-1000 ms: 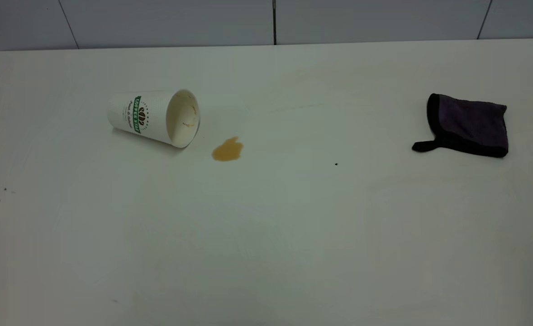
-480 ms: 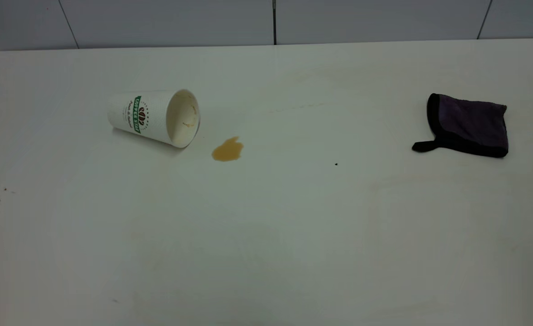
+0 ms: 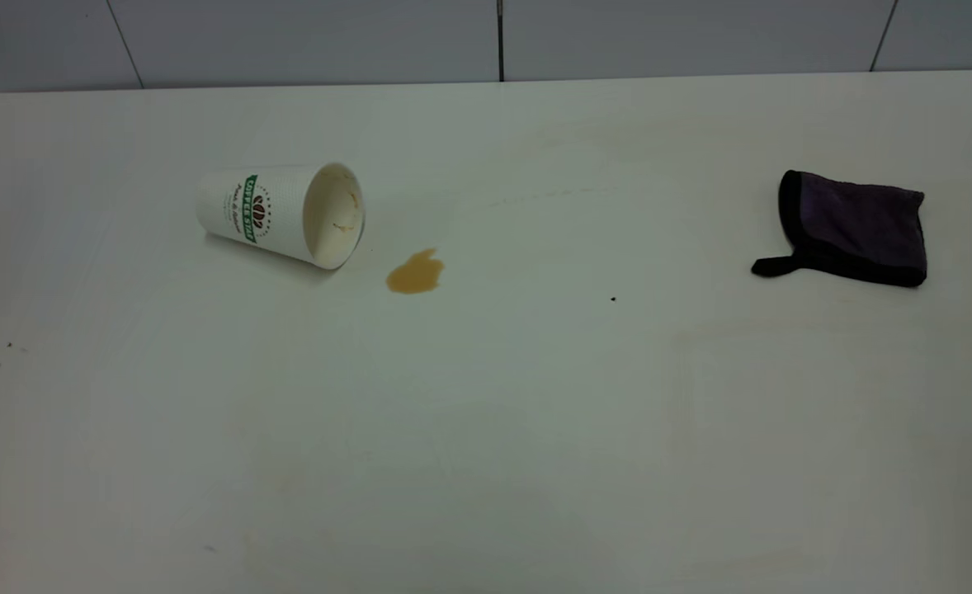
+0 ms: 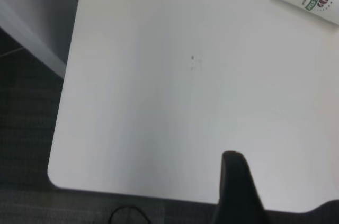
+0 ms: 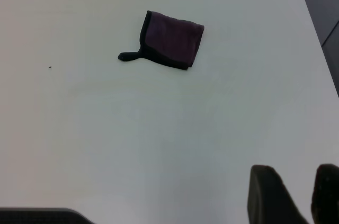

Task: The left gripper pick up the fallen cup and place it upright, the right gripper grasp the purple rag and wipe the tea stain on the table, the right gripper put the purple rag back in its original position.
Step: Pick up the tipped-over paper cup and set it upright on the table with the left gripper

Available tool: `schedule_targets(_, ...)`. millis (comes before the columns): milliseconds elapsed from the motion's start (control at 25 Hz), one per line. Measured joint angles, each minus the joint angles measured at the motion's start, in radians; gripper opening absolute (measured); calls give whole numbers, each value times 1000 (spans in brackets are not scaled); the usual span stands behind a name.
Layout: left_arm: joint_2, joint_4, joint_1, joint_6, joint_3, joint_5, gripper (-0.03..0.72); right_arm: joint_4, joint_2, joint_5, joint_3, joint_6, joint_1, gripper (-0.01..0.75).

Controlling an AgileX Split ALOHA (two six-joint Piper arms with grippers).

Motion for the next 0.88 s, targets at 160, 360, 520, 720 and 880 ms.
schedule_targets(160,230,-24,-38,12,-71,-59,639,0,0,0,0,0,0,237)
schedule_targets(360,499,38,-188,-49,-181,-116,663,0,0,0,0,0,0,237)
schedule_targets(520,697,225,-343,-203,-281,-118,661,0,0,0,0,0,0,237)
schedule_targets(720,938,421,-505,-362,-382,-107,658,0,0,0,0,0,0,237)
schedule_targets(880,1093,511,-580,-440,-440,-100,651,0,0,0,0,0,0,237)
